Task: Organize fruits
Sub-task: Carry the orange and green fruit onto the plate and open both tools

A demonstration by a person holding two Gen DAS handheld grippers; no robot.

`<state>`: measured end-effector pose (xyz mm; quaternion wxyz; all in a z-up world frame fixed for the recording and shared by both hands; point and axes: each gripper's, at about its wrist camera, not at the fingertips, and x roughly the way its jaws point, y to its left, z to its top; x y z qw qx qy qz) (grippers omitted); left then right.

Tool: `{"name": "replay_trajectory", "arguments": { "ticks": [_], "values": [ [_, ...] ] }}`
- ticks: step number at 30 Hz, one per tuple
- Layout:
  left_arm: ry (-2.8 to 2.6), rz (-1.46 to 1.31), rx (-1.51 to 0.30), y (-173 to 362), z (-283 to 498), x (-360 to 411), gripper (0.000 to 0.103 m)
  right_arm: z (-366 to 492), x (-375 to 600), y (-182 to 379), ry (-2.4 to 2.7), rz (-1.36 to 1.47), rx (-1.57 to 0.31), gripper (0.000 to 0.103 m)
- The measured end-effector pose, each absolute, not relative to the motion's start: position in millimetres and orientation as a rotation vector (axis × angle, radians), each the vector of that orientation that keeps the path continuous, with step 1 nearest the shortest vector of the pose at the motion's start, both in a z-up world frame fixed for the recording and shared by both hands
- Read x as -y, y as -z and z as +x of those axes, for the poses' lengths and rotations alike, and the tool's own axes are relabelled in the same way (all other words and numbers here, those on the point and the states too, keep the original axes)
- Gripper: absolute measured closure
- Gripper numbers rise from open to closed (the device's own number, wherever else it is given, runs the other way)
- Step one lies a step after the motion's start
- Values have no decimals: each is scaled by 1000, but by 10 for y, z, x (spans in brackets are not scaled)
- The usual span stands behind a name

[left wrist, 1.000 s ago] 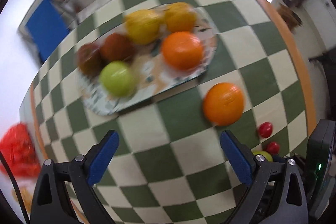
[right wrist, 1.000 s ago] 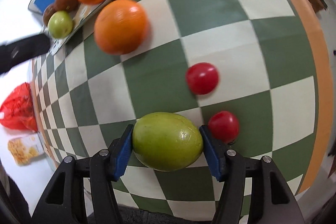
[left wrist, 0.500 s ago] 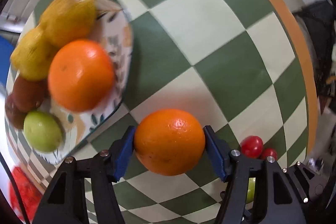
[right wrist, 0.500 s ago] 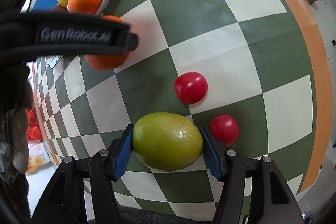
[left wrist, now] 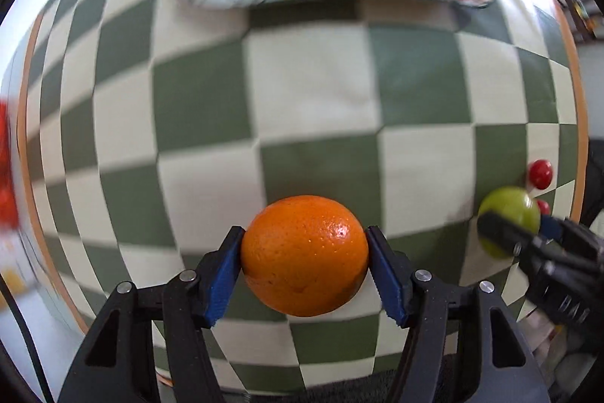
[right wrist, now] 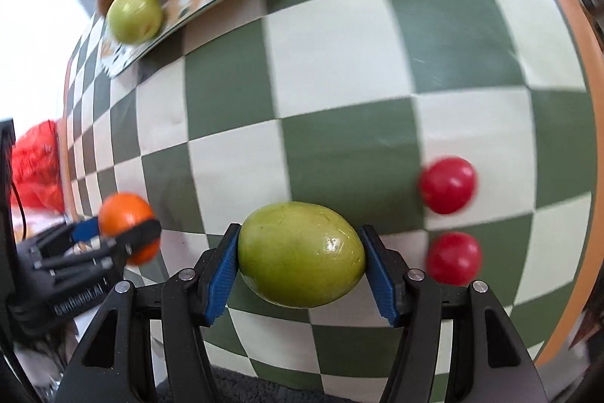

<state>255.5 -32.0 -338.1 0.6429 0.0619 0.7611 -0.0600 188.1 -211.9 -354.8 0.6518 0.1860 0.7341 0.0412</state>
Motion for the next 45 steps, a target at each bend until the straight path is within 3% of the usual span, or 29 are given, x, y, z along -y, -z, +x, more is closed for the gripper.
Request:
{"name": "replay_trajectory", "arguments": {
  "ticks": [8,19,29,35,45],
  "values": [
    [79,49,-1741,3543,2417,68,41,2010,2002,3533,-96,393,-1685,37],
    [87,23,-1701,3348,2233,41,41,1971,1972,3407,-132,406,-1638,39],
    [100,-188,-1570,2585,3244,-209,41,3178,1983,2922,-210,609,-1477,39],
    [44,-371,-1666,2870,3925,-485,41,4008,1656,2946,-261,283,-1517,39],
    [24,-410,-1767,3253,4164,-543,41,4255,1290,3093,-410,-182,-1593,38]
  ]
}}
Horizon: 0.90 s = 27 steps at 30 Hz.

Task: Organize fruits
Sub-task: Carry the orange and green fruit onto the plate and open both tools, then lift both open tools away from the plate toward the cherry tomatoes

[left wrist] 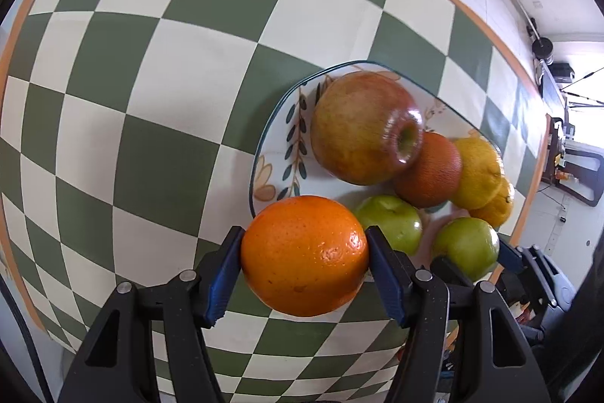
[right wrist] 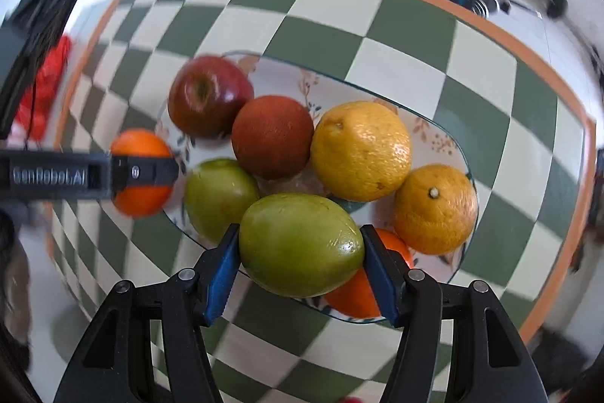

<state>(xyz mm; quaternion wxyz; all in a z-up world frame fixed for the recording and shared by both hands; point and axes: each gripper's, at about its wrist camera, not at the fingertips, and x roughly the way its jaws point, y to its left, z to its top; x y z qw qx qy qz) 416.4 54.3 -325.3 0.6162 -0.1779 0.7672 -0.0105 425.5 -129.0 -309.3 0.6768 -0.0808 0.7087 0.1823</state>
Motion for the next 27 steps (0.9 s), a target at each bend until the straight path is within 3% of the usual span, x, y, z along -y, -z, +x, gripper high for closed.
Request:
{"name": "replay_trajectory", "arguments": {
  "ticks": [1,3,5,6,7,8,17,27],
  "values": [
    [21,-408,-1778,3261,4162,-548,41,4195,1260,3102,-420,-203,-1589,37],
    [14,-416,-1779,3293,4173,-568,41,4211,1247,3070,-420,-229,-1575,21],
    [10,-421,-1776,3319,4194,-572,38,4243,1237,3028,-427,-241,-1565,17],
    [10,-420,-1771,3305,4199,-575,31,4253,1260,3002,-422,-236,-1563,17],
    [10,-417,-1762,3273,4201,-577,14,4273,1242,2998,-415,-232,-1564,16],
    [10,-409,-1750,3237,4209,-583,7,4285,1259,2989,-409,-224,-1566,16],
    [-11,-265,-1644,2919,4172,-541,6,4008,1554,2730,-218,-18,-1516,6],
    [-48,-39,-1491,2645,3737,-268,6,3502,1919,2653,-32,115,-1446,6]
  ]
}}
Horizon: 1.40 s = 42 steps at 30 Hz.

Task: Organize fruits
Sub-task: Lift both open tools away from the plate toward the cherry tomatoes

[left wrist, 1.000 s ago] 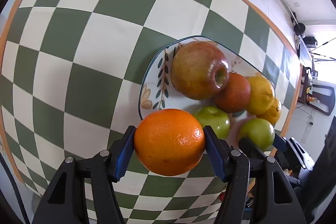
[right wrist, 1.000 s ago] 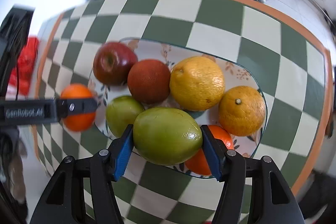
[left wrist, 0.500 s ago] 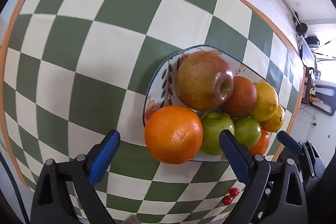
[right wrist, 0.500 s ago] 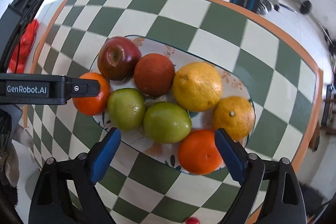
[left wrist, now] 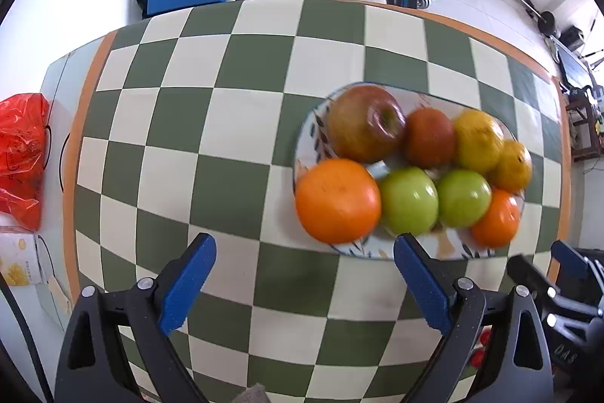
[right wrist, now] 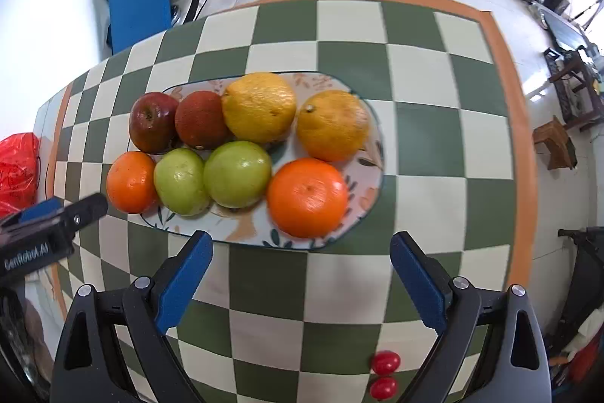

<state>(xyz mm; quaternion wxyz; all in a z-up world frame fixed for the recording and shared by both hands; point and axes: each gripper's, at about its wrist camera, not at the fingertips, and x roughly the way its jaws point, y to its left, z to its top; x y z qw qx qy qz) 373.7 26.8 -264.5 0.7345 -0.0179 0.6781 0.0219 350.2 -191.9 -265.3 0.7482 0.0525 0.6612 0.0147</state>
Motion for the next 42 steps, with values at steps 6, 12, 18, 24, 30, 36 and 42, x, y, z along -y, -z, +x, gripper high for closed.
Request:
{"name": "replay_trajectory", "arguments": {
  "ticks": [6,12,18,24,30,36,42],
  "values": [
    [-28,-37,-1421,2393,3465,-142,6,3244,1974,2375,-12,88,-1380,6],
    [-5,-7,-1328,1941,3205,-67,6,2948,1994,1983,-15,98,-1308,6],
    [11,10,-1237,1508,2917,-52,6,2616,1991,1552,-18,106,-1240,6],
    [29,2,-1174,1186,2636,-67,6,2296,1992,1143,-14,119,-1173,6],
    [47,12,-1139,930,2409,-35,6,2024,1942,812,-14,116,-1119,6],
    [73,20,-1109,717,2198,-11,6,1814,1938,534,-21,142,-1079,6],
    [85,25,-1082,570,2050,-2,6,1626,1938,314,-20,151,-1048,6]
  ]
}}
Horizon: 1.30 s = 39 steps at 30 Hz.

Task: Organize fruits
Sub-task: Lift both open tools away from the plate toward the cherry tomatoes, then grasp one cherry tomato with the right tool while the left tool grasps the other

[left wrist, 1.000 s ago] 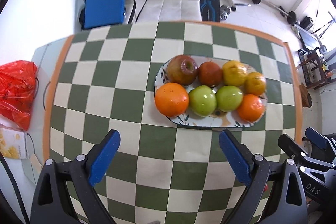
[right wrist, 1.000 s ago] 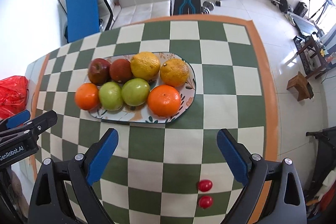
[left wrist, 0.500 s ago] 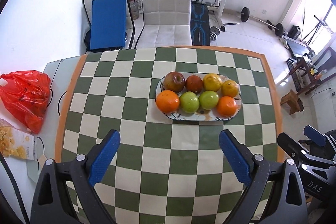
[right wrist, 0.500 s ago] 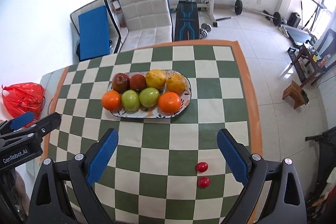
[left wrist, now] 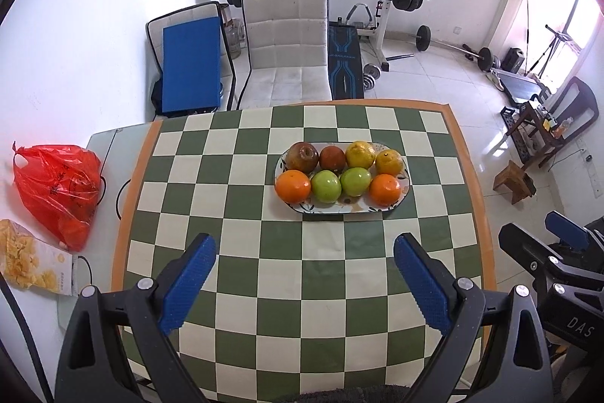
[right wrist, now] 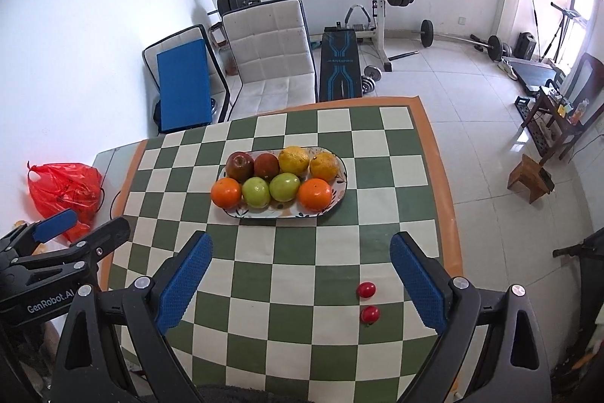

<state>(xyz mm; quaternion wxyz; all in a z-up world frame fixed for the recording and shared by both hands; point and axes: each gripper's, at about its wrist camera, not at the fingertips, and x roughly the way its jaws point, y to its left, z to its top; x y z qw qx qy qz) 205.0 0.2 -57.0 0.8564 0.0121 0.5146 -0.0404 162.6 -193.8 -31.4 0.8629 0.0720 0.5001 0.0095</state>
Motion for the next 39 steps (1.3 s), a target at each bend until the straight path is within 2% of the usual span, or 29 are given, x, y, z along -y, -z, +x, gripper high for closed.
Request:
{"name": "replay_trajectory", "arguments": {
  "ticks": [10,13,15,19,24,25,27,28,30,32,33,38,39],
  "values": [
    [83,22,-1048,455,1943,5,6,1518,1939,218,-36,182,-1020,6],
    [73,34,-1065,518,1975,34,6,1560,2015,322,-44,232,-1033,3],
    [60,61,-1091,629,2033,77,1,1593,2104,444,-32,262,-1052,3],
    [41,103,-1130,920,2129,169,1,1642,2465,906,37,324,-1128,3],
    [36,204,-1215,1481,2285,469,1,1588,2954,1927,134,400,-1297,3],
    [40,220,-1228,1560,2304,519,1,1569,3003,2142,144,420,-1339,7],
    [57,276,-1272,1831,2365,716,1,1521,3063,2561,135,469,-1411,27],
    [61,302,-1292,1941,2385,796,1,1487,3083,2762,138,487,-1444,29],
    [92,355,-1339,2203,2415,999,1,1419,3107,3072,134,526,-1481,40],
    [114,395,-1376,2402,2438,1154,1,1381,3093,3310,130,543,-1509,45],
    [128,412,-1399,2518,2454,1237,1,1373,3081,3399,129,546,-1516,51],
    [185,449,-1480,2881,2484,1535,1,1365,3000,3523,94,507,-1499,71],
    [204,452,-1493,2931,2481,1609,1,1350,3017,3514,99,511,-1496,71]
  ]
}}
